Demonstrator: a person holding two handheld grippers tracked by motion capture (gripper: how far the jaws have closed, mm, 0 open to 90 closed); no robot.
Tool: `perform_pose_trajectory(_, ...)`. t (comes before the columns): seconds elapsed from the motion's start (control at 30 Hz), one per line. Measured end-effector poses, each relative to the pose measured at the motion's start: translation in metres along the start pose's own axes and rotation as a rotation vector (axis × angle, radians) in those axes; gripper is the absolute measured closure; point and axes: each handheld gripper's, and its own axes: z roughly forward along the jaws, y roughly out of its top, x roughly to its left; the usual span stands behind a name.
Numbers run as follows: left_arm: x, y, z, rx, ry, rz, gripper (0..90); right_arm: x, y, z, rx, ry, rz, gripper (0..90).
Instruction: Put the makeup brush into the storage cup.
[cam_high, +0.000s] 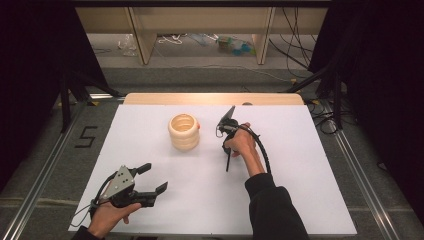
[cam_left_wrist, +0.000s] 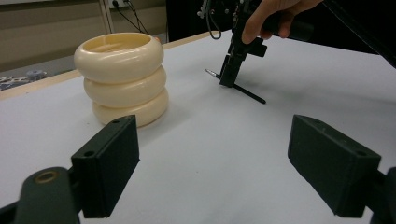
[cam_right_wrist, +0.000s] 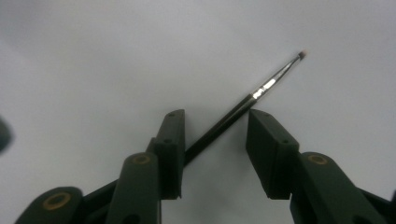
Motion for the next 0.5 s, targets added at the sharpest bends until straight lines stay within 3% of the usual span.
perform_pose_trajectory(0.5, -0.0001, -0.0003, -0.0001, -0.008, -0.004, -0.012, 16.7, 0.0020, 0.0049, 0.0001, 0.033, -0.006, -0.031, 69.6)
